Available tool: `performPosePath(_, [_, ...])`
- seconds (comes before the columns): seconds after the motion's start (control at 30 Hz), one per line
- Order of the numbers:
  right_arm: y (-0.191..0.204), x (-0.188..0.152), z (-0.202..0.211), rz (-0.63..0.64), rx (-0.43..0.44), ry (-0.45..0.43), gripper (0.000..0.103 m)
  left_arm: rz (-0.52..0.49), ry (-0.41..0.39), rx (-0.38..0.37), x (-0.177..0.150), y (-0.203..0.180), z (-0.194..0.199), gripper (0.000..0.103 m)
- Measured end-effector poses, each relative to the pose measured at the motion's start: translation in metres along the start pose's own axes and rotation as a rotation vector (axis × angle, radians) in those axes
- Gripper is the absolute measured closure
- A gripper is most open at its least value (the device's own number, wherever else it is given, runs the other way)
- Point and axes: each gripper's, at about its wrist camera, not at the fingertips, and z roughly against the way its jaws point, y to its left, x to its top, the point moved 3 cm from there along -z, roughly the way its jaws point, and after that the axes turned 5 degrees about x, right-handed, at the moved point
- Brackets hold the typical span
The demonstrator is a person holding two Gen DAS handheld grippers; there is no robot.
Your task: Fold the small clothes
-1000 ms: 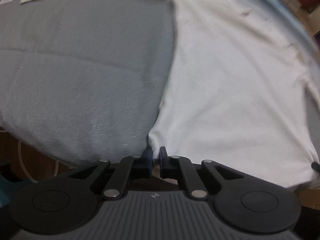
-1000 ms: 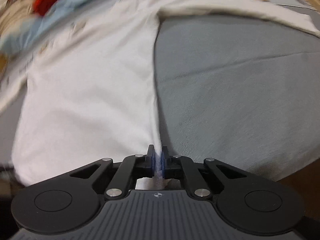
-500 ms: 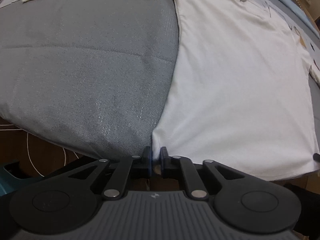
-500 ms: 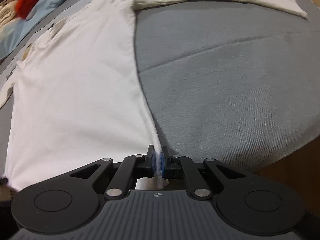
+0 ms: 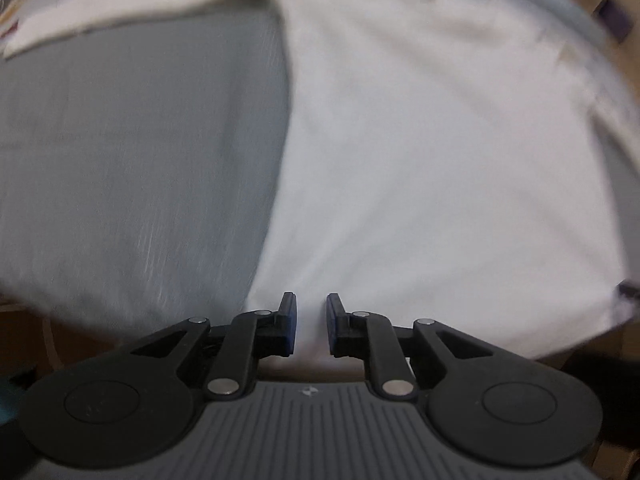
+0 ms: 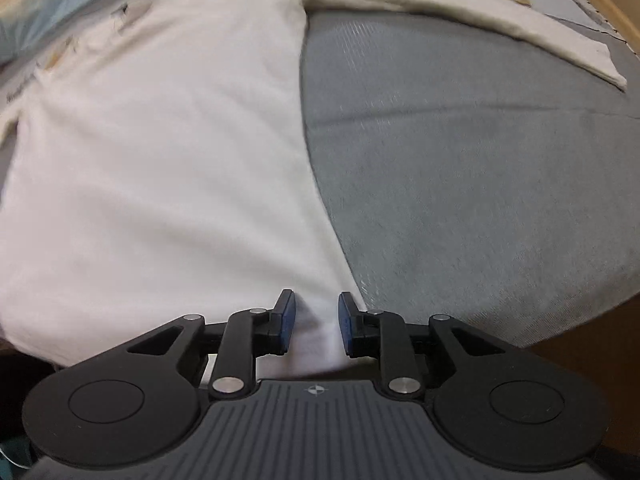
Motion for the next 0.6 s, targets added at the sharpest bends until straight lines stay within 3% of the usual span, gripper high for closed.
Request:
performPosePath(0.1, [0.000,-0.005,-0.007,0.047,-0.047,0.034,0.078,-0.025,0.126,0.076,0.002,-0.002,-0.027,0.084])
performPosePath(0.13, [0.002,-0.004,-0.005,0.049,-0.051,0.028,0.078,-0.024,0.117,0.080,0.003,-0.003,-0.026,0.084])
performPosePath(0.27, [0.012,0.011,0.027,0.052,-0.004,-0.111,0.078,0.003,-0.033,0.000,0.016,-0.008,0.014,0.082])
performPosePath(0.4, [0.021,0.035,0.071,0.059,0.019,-0.302,0.078,0.028,-0.167,-0.011,0.047,0.002,0.048,0.082])
performPosePath(0.5, [0.030,0.062,0.107,0.042,0.065,-0.440,0.078,0.077,-0.257,-0.047,0.083,0.012,0.067,0.082])
performPosePath(0.6, [0.043,0.091,0.132,0.077,0.107,-0.561,0.079,0.091,-0.367,-0.019,0.129,0.035,0.077,0.086])
